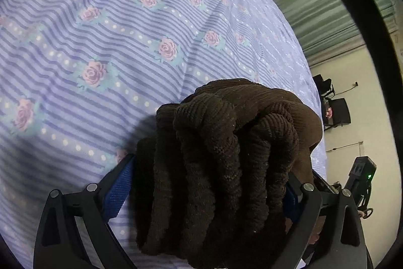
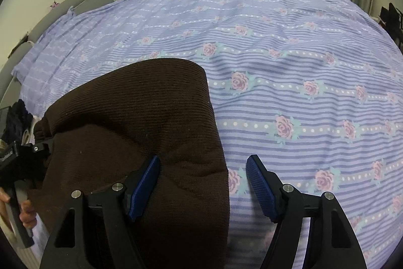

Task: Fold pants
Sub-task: 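Grasp the bundle edge with the right tool while the left tool grips the cuffs, then lift the brown pants bundle with both tools and carry it toward the clothes stack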

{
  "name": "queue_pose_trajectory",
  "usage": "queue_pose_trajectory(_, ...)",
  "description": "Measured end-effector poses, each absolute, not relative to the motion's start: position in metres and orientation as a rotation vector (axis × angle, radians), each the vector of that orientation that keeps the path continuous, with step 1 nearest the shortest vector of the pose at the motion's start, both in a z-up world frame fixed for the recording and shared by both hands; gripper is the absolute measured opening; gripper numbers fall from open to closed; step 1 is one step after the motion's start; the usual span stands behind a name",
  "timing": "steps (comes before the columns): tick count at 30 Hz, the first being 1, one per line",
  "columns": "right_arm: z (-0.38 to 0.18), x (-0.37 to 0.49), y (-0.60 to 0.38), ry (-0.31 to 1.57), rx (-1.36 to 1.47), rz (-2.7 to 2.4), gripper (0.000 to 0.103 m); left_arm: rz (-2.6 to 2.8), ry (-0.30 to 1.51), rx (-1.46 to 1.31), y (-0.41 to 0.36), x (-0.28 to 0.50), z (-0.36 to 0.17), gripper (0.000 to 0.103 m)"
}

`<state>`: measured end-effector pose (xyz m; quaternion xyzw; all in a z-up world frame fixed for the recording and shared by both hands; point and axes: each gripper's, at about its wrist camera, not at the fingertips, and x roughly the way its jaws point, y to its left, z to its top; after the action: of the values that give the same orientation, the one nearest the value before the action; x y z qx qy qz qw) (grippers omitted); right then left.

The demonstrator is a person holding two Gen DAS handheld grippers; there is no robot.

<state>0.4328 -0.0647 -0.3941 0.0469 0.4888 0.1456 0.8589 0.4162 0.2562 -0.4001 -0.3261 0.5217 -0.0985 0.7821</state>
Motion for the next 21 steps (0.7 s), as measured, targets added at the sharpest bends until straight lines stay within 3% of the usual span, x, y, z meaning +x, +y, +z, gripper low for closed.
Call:
queue_pose_trajectory(3,-0.395,0.437,-0.064,1.035,0.111,0.329,0.065,-0.210,1.136,-0.701,0.254,0.417,-0.398,0.094)
queue_pose_trajectory(4,-0.395,0.439,-0.065,1.043,0.132,0.350,0.054,-0.203,1.134,-0.700,0.253,0.416,-0.396,0.091)
queue_pose_trajectory(6,-0.393,0.439,-0.063,1.057,0.162,0.381,0.045,-0.183,1.117,-0.694,0.253,0.414,-0.385,0.065)
queue_pose_trajectory(8,-0.385,0.436,-0.062,1.052,0.168,0.381,0.035,-0.158,1.103,-0.685,0.252,0.410,-0.370,0.059)
queue_pose_trajectory(13,-0.354,0.416,-0.068,1.026,0.188,0.361,0.026,-0.134,1.086,-0.651,0.243,0.398,-0.347,0.052)
queue_pose_trajectory(21,-0.278,0.348,-0.077,0.967,0.184,0.309,0.025,-0.191,1.011,-0.618,0.236,0.338,-0.267,0.050)
